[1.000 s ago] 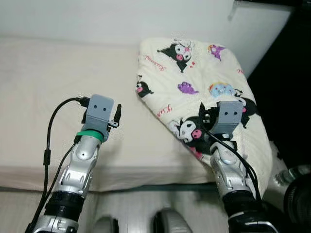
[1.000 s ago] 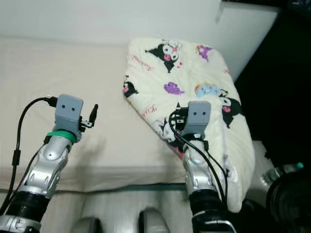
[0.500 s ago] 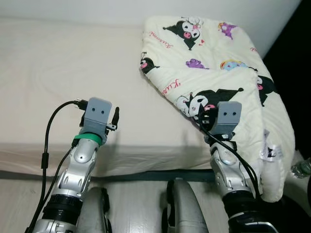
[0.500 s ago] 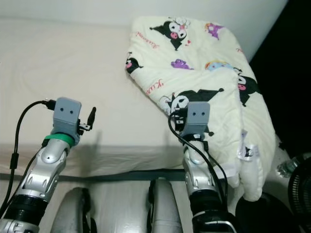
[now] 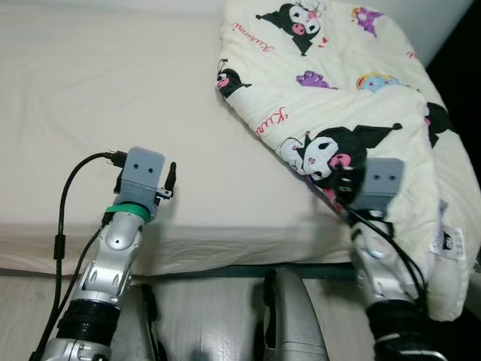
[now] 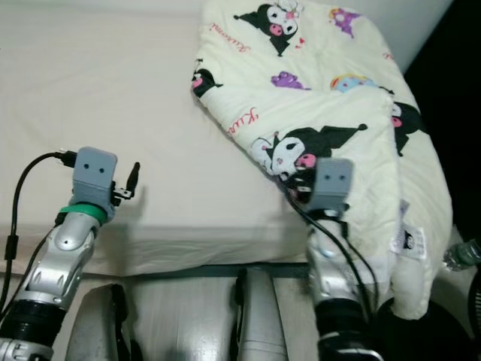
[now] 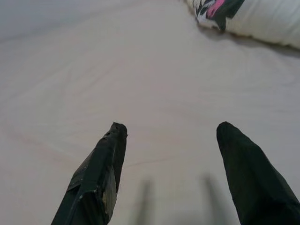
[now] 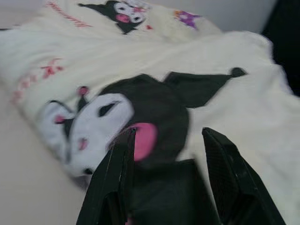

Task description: Clean up the room

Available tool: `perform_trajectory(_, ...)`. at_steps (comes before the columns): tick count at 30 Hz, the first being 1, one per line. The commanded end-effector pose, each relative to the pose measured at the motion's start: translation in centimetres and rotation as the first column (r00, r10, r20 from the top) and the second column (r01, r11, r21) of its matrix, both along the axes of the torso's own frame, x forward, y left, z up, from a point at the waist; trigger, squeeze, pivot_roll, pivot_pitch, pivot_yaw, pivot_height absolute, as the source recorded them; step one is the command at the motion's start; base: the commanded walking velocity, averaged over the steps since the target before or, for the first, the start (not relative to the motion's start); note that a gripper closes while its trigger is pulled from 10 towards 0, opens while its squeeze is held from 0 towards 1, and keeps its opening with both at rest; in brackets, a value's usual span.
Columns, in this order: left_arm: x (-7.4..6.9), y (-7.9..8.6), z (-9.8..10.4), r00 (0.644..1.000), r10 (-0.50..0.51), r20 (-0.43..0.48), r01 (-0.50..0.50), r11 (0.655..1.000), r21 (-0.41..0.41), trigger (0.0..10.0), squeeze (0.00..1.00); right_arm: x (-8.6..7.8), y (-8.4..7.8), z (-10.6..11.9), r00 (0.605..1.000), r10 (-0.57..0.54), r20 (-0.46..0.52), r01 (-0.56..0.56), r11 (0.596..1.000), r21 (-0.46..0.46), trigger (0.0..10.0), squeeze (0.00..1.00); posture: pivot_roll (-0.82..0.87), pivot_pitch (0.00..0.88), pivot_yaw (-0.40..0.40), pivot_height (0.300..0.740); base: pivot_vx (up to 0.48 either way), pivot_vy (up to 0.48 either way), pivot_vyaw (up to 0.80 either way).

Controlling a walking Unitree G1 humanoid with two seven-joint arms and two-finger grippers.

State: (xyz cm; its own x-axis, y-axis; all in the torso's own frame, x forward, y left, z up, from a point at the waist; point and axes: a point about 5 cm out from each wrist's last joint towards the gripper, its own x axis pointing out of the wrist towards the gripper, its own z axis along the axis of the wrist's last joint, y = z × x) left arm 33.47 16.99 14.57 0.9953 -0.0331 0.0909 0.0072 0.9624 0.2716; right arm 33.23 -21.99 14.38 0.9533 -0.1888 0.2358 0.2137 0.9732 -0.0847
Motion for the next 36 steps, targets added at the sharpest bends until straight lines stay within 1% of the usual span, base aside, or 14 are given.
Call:
perform_trajectory(1, 0.0, -0.2, -0.5, 1.0, -0.011, -0.023, 0.011, 1.0, 0.005, 10.0, 0.0, -0.4, -0.5, -0.5, 1.0, -0.023, -0.018, 0.023, 1.0, 0.007, 10.0, 0.0, -0.16, 0.123, 0.048, 0.54, 0.0, 0.0, 0.0)
perform_trajectory(11, 1.3, -1.2, 0.4, 0.999, -0.047, -0.012, 0.047, 0.999, 0.003, 10.0, 0.0, -2.2, -3.8, 0.8, 0.984, -0.174, 0.048, 0.178, 0.979, -0.099, 10.0, 0.0, -0.19, 0.121, 0.067, 0.54, 0.0, 0.0, 0.0)
perform_trajectory(12, 1.3, -1.3, 0.3, 0.999, -0.053, -0.014, 0.053, 0.999, 0.003, 10.0, 0.0, -2.8, -5.4, 1.7, 0.966, -0.244, 0.08, 0.253, 0.957, -0.138, 10.0, 0.0, -0.19, 0.122, 0.068, 0.54, 0.0, 0.0, 0.0)
perform_trajectory(13, 1.3, -1.3, 0.3, 0.999, -0.053, -0.014, 0.053, 0.999, 0.003, 10.0, 0.0, -2.8, -5.4, 1.7, 0.966, -0.244, 0.08, 0.253, 0.957, -0.138, 10.0, 0.0, -0.19, 0.122, 0.068, 0.54, 0.0, 0.0, 0.0)
perform_trajectory(14, 1.3, -1.4, 0.2, 0.998, -0.058, -0.019, 0.058, 0.998, 0.003, 10.0, 0.0, -3.4, -7.6, 2.2, 0.941, -0.325, 0.089, 0.336, 0.926, -0.173, 10.0, 0.0, -0.2, 0.131, 0.075, 0.54, 0.0, 0.0, 0.0)
perform_trajectory(16, 1.3, -1.4, 0.2, 0.998, -0.058, -0.019, 0.058, 0.998, 0.003, 10.0, 0.0, -3.4, -7.6, 2.2, 0.941, -0.325, 0.089, 0.336, 0.926, -0.173, 10.0, 0.0, -0.2, 0.131, 0.075, 0.54, 0.0, 0.0, 0.0)
perform_trajectory(17, 1.3, -1.5, 0.1, 0.998, -0.065, -0.026, 0.065, 0.998, 0.003, 10.0, 0.0, -4.0, -9.6, 2.4, 0.917, -0.389, 0.082, 0.398, 0.896, -0.195, 10.0, 0.0, -0.22, 0.148, 0.091, 0.54, 0.0, 0.0, 0.0)
perform_trajectory(18, 1.3, -1.5, 0.1, 0.998, -0.065, -0.026, 0.065, 0.998, 0.003, 10.0, 0.0, -4.0, -9.6, 2.4, 0.917, -0.389, 0.082, 0.398, 0.896, -0.195, 10.0, 0.0, -0.22, 0.148, 0.091, 0.54, 0.0, 0.0, 0.0)
perform_trajectory(19, 1.3, -1.5, 0.0, 0.997, -0.073, -0.035, 0.073, 0.997, 0.007, 10.0, 0.0, -4.3, -11.1, 2.3, 0.904, -0.423, 0.058, 0.426, 0.88, -0.211, 10.0, 0.0, -0.23, 0.159, 0.102, 0.54, 0.0, 0.0, 0.0)
perform_trajectory(25, 1.4, -1.6, -0.3, 0.995, -0.086, -0.047, 0.087, 0.996, 0.015, 10.0, 0.0, -4.4, -12.5, 1.8, 0.907, -0.421, -0.003, 0.408, 0.881, -0.241, 10.0, 0.0, -0.24, 0.162, 0.105, 0.54, 0.0, 0.0, 0.0)
perform_trajectory(26, 1.5, -1.5, -0.3, 0.995, -0.087, -0.049, 0.088, 0.996, 0.016, 10.0, 0.0, -4.1, -12.4, 1.3, 0.927, -0.372, -0.053, 0.348, 0.904, -0.25, 10.0, 0.0, -0.23, 0.168, 0.108, 0.54, 0.0, 0.0, 0.0)
perform_trajectory(30, 1.5, -1.5, -0.3, 0.995, -0.087, -0.05, 0.088, 0.996, 0.017, 10.0, 0.0, -3.5, -12.2, 0.3, 0.95, -0.283, -0.132, 0.251, 0.943, -0.217, 10.0, 0.0, -0.23, 0.168, 0.108, 0.54, 0.0, 0.0, 0.0)
perform_trajectory(31, 1.5, -1.4, -0.3, 0.995, -0.085, -0.049, 0.086, 0.996, 0.018, 10.0, 0.0, -3.1, -11.7, -0.4, 0.96, -0.218, -0.175, 0.193, 0.97, -0.151, 10.0, 0.0, -0.22, 0.169, 0.103, 0.54, 0.0, 0.0, 0.0)
perform_trajectory(36, 1.4, -1.4, -0.3, 0.995, -0.084, -0.048, 0.085, 0.996, 0.018, 10.0, 0.0, -2.8, -11.3, -0.8, 0.964, -0.179, -0.195, 0.161, 0.981, -0.104, 10.0, 0.0, -0.22, 0.169, 0.103, 0.54, 0.0, 0.0, 0.0)
